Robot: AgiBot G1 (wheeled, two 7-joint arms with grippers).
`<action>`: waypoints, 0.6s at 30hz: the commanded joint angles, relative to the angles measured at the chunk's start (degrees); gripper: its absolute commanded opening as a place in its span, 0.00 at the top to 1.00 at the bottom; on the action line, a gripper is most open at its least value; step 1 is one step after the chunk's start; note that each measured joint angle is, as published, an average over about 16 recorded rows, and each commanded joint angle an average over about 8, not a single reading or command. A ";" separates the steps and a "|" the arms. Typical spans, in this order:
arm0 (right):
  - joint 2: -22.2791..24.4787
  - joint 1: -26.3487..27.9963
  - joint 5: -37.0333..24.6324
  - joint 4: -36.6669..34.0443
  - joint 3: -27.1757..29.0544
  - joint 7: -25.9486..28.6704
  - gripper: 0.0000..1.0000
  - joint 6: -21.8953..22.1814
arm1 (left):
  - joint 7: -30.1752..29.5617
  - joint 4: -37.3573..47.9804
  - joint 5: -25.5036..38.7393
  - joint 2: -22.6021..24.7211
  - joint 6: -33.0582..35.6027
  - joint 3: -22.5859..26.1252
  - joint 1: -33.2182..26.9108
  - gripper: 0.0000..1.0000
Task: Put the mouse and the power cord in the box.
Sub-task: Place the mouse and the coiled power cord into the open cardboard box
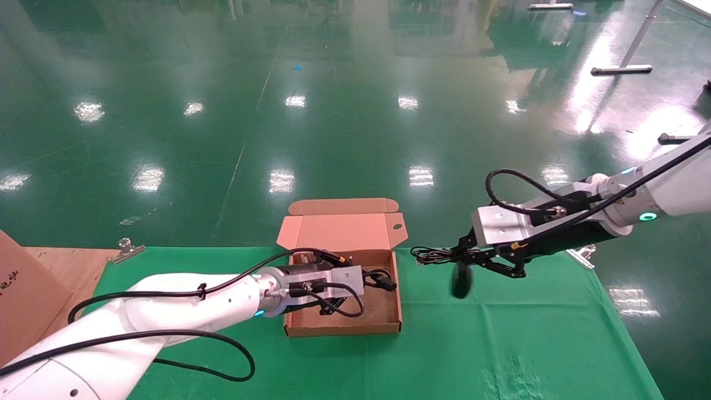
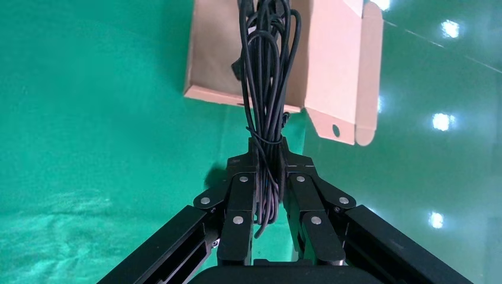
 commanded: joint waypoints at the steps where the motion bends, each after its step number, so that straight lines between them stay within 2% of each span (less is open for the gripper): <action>1: -0.13 -0.24 0.10 -0.29 0.07 -0.12 1.00 0.19 | -0.34 -0.03 -0.84 -0.03 -0.42 1.23 -0.20 0.00; 11: -1.93 -0.05 0.01 -0.61 -0.02 -0.01 1.00 -0.18 | -0.41 0.18 -5.11 -0.27 -1.27 5.23 -1.10 0.00; 18: -4.73 0.55 -0.01 -0.39 -0.05 0.95 1.00 0.33 | 2.37 1.23 -10.31 -2.85 2.51 3.83 -3.02 0.00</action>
